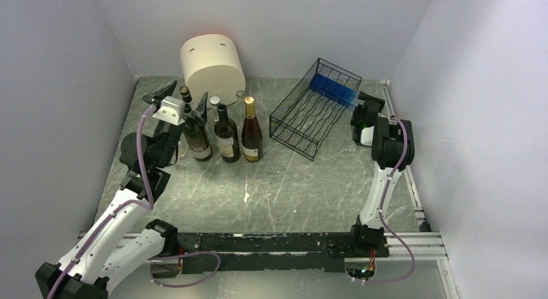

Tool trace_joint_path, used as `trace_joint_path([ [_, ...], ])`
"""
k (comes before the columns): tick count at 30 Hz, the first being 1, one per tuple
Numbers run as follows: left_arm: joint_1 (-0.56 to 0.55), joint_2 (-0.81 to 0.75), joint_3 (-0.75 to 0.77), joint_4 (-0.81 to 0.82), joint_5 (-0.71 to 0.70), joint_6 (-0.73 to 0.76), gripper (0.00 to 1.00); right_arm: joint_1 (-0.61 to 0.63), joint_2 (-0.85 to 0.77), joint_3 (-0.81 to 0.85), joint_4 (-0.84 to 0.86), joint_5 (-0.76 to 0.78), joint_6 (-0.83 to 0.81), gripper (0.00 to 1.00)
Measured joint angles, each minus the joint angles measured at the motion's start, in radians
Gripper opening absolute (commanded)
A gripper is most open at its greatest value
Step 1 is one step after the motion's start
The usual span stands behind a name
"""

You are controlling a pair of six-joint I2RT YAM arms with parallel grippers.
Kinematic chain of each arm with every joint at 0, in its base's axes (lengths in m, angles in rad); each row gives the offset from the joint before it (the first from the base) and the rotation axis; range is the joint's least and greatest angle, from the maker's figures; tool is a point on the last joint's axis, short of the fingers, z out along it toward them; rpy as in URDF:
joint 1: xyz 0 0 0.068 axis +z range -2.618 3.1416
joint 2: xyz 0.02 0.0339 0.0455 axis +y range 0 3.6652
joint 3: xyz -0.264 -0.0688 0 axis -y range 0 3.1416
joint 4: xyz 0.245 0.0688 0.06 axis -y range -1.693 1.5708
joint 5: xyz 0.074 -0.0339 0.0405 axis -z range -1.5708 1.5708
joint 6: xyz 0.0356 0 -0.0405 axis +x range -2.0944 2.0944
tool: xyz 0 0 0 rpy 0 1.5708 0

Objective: Take the wine bottle off the wine rack

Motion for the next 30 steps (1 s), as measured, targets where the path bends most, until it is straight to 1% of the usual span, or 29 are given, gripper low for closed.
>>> trace_joint_path([
  [8,0.0,0.002,0.0,0.0,0.001,-0.003,0.87,0.0,0.013,0.064,-0.096,-0.002,0.068,1.0],
  [10,0.0,0.003,0.0,0.0,0.001,-0.004,0.87,0.0,0.016,0.101,-0.154,0.001,0.087,1.0],
  [13,0.0,0.004,0.0,0.0,0.001,-0.004,0.87,0.001,0.02,0.175,-0.283,0.01,0.108,1.0],
  [17,0.0,0.004,0.0,0.0,0.001,-0.004,0.87,0.001,0.021,0.212,-0.358,0.01,0.127,0.99],
  [19,0.0,0.004,0.0,0.0,0.002,-0.004,0.87,0.001,0.021,0.212,-0.361,0.009,0.137,0.93],
  [21,0.0,0.004,0.0,0.0,0.001,-0.004,0.87,0.001,0.021,0.212,-0.364,0.008,0.142,0.82],
  [22,0.0,0.004,0.0,0.0,0.001,-0.004,0.87,0.001,0.021,0.208,-0.363,0.007,0.141,0.79],
  [23,0.0,0.004,0.0,0.0,0.001,-0.004,0.87,0.001,0.021,0.198,-0.353,0.005,0.141,0.76],
  [26,0.0,0.004,0.0,0.0,0.002,-0.004,0.87,0.001,0.015,0.157,-0.294,0.002,0.147,0.64],
  [30,0.0,0.004,0.0,0.0,0.002,-0.004,0.87,0.001,-0.024,0.084,-0.238,-0.002,0.148,0.53],
])
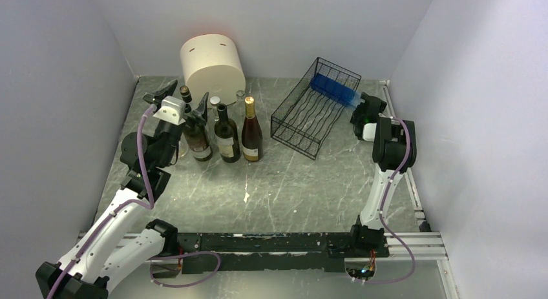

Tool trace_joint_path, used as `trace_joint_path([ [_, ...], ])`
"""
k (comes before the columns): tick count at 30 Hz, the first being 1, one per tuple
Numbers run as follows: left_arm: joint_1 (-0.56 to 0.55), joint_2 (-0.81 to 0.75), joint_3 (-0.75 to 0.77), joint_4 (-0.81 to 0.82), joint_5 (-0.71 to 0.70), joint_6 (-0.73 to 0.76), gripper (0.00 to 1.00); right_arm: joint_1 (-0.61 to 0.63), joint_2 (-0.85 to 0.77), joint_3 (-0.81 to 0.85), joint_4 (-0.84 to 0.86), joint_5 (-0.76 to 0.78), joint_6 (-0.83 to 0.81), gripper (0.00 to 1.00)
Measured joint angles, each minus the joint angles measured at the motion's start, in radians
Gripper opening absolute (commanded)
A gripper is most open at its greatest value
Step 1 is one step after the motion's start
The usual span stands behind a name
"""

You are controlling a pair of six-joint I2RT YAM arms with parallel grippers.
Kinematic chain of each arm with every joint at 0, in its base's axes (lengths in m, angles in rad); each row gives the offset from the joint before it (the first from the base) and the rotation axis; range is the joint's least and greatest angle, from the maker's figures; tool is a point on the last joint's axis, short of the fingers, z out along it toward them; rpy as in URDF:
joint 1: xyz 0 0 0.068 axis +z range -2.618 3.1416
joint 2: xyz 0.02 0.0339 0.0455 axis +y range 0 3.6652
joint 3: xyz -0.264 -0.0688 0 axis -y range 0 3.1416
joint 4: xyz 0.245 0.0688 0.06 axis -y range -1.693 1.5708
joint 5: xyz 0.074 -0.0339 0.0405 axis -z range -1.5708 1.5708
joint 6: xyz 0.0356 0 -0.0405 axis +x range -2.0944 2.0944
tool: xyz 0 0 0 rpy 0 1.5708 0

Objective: Take the wine bottle off the wine rack

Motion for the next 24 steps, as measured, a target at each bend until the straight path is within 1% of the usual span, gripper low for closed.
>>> trace_joint_path([
  [2,0.0,0.0,0.0,0.0,0.002,0.0,0.87,-0.001,-0.026,-0.037,0.016,0.001,-0.004,0.5],
  [4,0.0,0.0,0.0,0.0,0.003,0.0,0.87,-0.001,-0.053,-0.075,0.035,0.002,-0.009,0.43],
  [7,0.0,0.0,0.0,0.0,0.003,0.0,0.86,-0.001,-0.112,-0.158,0.077,0.003,-0.029,0.37],
  [9,0.0,0.0,0.0,0.0,0.004,0.0,0.86,-0.001,-0.166,-0.226,0.109,0.009,-0.051,0.34],
  [14,0.0,0.0,0.0,0.0,0.006,-0.003,0.86,-0.001,-0.302,-0.373,0.155,0.048,-0.117,0.22],
  [21,0.0,-0.003,0.0,0.0,0.008,-0.008,0.86,-0.003,-0.505,-0.555,0.199,0.142,-0.271,0.03],
  [22,0.0,-0.003,0.0,0.0,0.008,-0.009,0.86,-0.005,-0.535,-0.577,0.203,0.155,-0.293,0.01],
  [24,0.0,-0.003,0.0,0.0,0.011,-0.011,0.86,-0.006,-0.603,-0.623,0.207,0.177,-0.346,0.0],
])
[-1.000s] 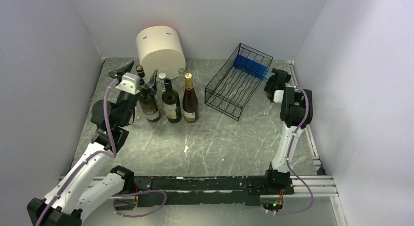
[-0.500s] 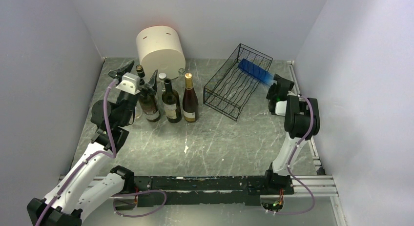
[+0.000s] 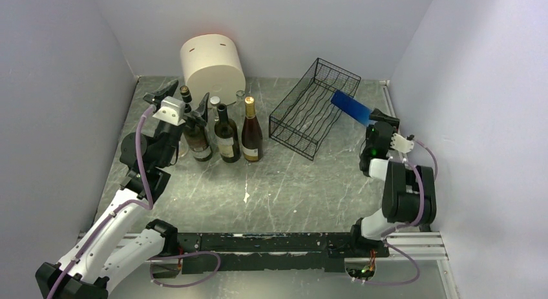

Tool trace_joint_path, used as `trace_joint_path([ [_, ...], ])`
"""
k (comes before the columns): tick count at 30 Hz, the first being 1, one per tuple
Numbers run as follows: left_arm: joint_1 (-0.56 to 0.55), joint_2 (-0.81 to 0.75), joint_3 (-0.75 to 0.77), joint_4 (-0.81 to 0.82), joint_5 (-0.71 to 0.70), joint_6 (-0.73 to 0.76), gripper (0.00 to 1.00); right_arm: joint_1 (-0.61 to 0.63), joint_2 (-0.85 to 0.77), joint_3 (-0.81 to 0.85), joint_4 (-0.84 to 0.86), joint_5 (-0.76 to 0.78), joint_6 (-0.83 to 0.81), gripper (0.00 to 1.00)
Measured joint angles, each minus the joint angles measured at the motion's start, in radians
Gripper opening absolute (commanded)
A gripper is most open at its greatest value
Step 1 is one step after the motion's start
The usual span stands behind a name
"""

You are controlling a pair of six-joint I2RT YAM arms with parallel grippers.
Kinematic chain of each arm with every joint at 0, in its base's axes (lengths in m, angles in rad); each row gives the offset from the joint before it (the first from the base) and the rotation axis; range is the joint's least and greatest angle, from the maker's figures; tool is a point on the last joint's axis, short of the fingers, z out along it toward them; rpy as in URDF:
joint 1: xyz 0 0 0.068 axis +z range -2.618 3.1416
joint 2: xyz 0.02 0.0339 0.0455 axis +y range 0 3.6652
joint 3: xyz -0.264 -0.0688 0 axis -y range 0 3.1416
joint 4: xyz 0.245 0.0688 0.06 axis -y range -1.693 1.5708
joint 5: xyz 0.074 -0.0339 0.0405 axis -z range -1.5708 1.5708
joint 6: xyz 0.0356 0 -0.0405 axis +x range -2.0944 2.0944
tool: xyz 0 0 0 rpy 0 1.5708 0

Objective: Take the wine bottle off the wine rack

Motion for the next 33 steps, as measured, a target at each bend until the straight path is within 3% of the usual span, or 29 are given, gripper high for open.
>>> trace_joint_path([
  [7,-0.005,0.002,0.0,0.0,0.008,-0.008,0.86,0.003,-0.217,-0.046,-0.091,0.029,-0.237,0.0],
  [11,-0.007,0.002,0.0,0.0,0.01,-0.008,0.86,0.002,-0.34,-0.045,-0.226,0.064,-0.456,0.0],
  [19,-0.01,0.008,0.0,0.0,0.011,-0.011,0.86,0.002,-0.491,-0.014,-0.382,0.085,-0.753,0.0],
  [25,-0.015,0.017,0.0,0.0,0.013,-0.014,0.86,0.002,-0.536,0.047,-0.504,0.047,-0.917,0.0],
  [33,-0.019,0.018,0.0,0.0,0.013,-0.014,0.87,0.063,-0.479,0.283,-0.827,0.005,-1.019,0.0],
])
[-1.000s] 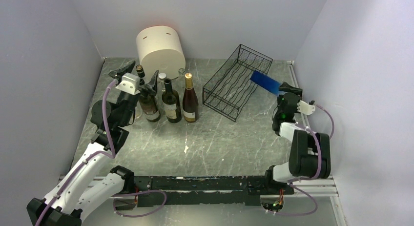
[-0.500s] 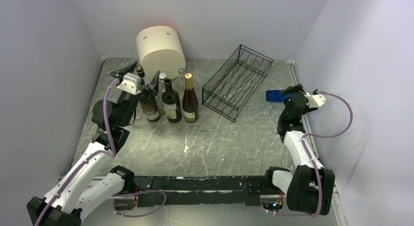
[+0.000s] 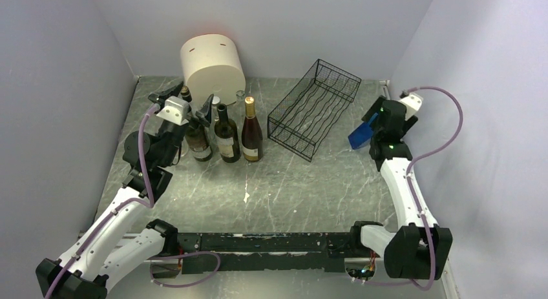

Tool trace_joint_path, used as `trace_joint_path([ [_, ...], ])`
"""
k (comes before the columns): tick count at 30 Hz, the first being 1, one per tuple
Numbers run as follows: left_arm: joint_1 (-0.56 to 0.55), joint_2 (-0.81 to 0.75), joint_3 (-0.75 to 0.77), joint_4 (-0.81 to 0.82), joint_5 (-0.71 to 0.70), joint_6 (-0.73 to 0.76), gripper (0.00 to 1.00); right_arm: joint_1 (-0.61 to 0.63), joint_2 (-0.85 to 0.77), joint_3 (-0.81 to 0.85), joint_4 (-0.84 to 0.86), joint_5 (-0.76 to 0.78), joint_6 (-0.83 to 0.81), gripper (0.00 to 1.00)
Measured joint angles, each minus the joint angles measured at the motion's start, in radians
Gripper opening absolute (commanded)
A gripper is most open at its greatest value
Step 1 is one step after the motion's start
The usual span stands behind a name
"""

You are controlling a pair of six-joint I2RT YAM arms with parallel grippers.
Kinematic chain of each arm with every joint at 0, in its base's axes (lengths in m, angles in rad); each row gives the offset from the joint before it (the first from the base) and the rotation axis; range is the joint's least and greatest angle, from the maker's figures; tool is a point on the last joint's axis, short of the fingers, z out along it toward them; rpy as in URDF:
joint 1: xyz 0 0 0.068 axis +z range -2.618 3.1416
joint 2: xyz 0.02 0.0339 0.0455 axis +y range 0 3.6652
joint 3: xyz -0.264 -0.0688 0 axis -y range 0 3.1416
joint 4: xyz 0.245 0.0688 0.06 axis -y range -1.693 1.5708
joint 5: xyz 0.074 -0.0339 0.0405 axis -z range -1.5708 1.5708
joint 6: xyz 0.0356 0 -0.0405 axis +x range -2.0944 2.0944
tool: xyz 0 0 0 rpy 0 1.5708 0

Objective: Take the wine bottle off the wine rack

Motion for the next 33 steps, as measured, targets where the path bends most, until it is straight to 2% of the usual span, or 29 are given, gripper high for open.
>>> trace_joint_path([
  [11,-0.002,-0.005,0.0,0.0,-0.001,0.0,0.86,0.392,0.009,0.167,-0.423,0.141,0.019,0.0],
  [21,-0.002,-0.015,0.0,0.0,-0.003,0.001,0.85,0.612,-0.035,0.204,-0.616,0.173,0.089,0.0],
  [25,-0.002,-0.013,0.0,0.001,-0.007,0.004,0.85,0.663,-0.101,0.174,-0.62,0.074,0.044,0.0],
  [30,-0.002,-0.013,0.0,0.001,-0.029,0.012,0.83,0.709,-0.205,0.085,-0.523,-0.12,-0.066,0.0],
  [33,-0.002,-0.018,-0.006,0.003,-0.053,0.024,0.83,0.727,-0.203,0.071,-0.468,-0.249,-0.112,0.0],
])
